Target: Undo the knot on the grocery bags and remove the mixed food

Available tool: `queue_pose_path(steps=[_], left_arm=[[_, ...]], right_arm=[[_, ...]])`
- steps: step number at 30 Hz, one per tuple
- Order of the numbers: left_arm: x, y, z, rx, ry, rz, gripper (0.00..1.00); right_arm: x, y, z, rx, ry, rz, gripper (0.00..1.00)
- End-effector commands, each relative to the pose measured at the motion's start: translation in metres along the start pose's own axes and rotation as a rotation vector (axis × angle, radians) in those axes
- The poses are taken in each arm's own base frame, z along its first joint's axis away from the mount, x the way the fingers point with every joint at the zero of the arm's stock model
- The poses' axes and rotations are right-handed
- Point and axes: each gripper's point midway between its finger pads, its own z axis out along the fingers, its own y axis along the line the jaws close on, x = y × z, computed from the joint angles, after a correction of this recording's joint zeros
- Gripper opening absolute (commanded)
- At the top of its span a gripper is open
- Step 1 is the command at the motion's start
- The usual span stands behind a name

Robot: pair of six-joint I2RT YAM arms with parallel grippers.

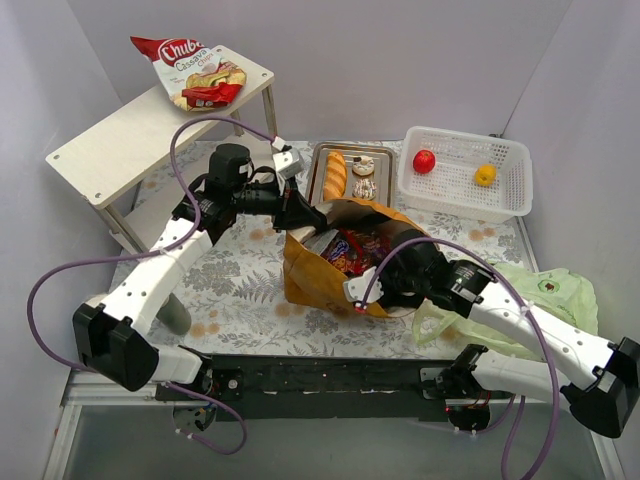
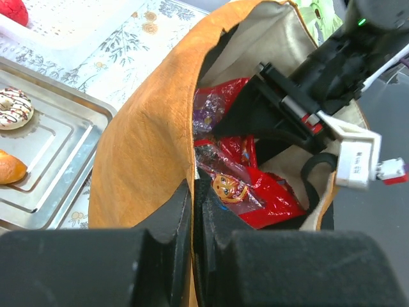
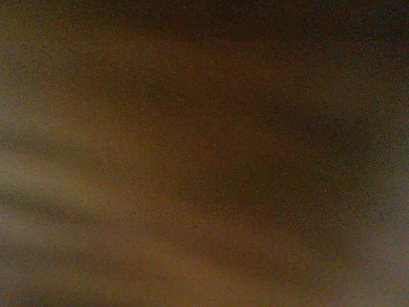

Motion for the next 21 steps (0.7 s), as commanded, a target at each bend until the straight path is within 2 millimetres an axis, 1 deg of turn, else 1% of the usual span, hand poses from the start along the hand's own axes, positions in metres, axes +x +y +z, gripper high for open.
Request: queue_pose_path(steps=[1, 2, 3, 4, 5, 6, 7, 9, 10, 11, 13, 14, 16, 17, 18, 20, 21], left_arm=[[-0.002, 0.002, 0.006, 0.023, -0.016, 0.058, 0.00], [0.000, 0.004, 0.007, 0.020, -0.012, 0.062, 0.00], [0.001, 0.006, 0.008, 0.020, -0.011, 0.062, 0.00], [0.004, 0.010, 0.011, 0.021, -0.004, 0.052, 0.00], [0.004, 0.012, 0.013, 0.023, -0.005, 0.051, 0.00], [0.003, 0.015, 0.015, 0.020, -0.011, 0.046, 0.00], [0.004, 0.018, 0.018, 0.024, -0.011, 0.034, 0.00], [0.000, 0.020, 0.022, 0.030, -0.023, 0.020, 0.00], [0.000, 0.022, 0.024, 0.033, -0.024, 0.013, 0.00], [0.000, 0.025, 0.027, 0.035, -0.023, 0.005, 0.00], [-0.002, 0.027, 0.031, 0.037, -0.027, -0.004, 0.00], [-0.001, 0.029, 0.032, 0.033, -0.027, -0.009, 0.00], [-0.005, 0.030, 0.032, 0.031, -0.034, -0.017, 0.04], [-0.005, 0.031, 0.033, 0.025, -0.035, -0.022, 0.06], [-0.006, 0.030, 0.031, 0.022, -0.037, -0.022, 0.09], [-0.006, 0.028, 0.029, 0.015, -0.040, -0.018, 0.11], [-0.008, 0.026, 0.026, 0.007, -0.045, -0.011, 0.12]], right_arm=[[-0.017, -0.066, -0.044, 0.186, -0.007, 0.031, 0.01], [-0.021, -0.072, -0.053, 0.204, -0.021, 0.048, 0.01], [-0.033, -0.075, -0.066, 0.222, -0.084, 0.077, 0.01], [-0.046, -0.083, -0.080, 0.242, -0.143, 0.085, 0.01], [-0.052, -0.086, -0.090, 0.257, -0.169, 0.095, 0.01], [-0.057, -0.090, -0.102, 0.277, -0.191, 0.142, 0.01], [-0.060, -0.104, -0.119, 0.317, -0.200, 0.167, 0.01], [-0.060, -0.120, -0.132, 0.348, -0.200, 0.207, 0.01], [-0.057, -0.131, -0.140, 0.383, -0.189, 0.231, 0.01], [-0.061, -0.150, -0.154, 0.440, -0.204, 0.229, 0.01], [-0.063, -0.170, -0.169, 0.505, -0.208, 0.234, 0.01], [-0.067, -0.187, -0.178, 0.546, -0.219, 0.239, 0.01], [-0.067, -0.205, -0.189, 0.589, -0.227, 0.260, 0.01], [-0.066, -0.212, -0.187, 0.596, -0.226, 0.274, 0.01], [-0.070, -0.226, -0.203, 0.650, -0.247, 0.272, 0.01], [-0.069, -0.240, -0.210, 0.699, -0.250, 0.288, 0.01], [-0.070, -0.253, -0.225, 0.755, -0.262, 0.288, 0.01]])
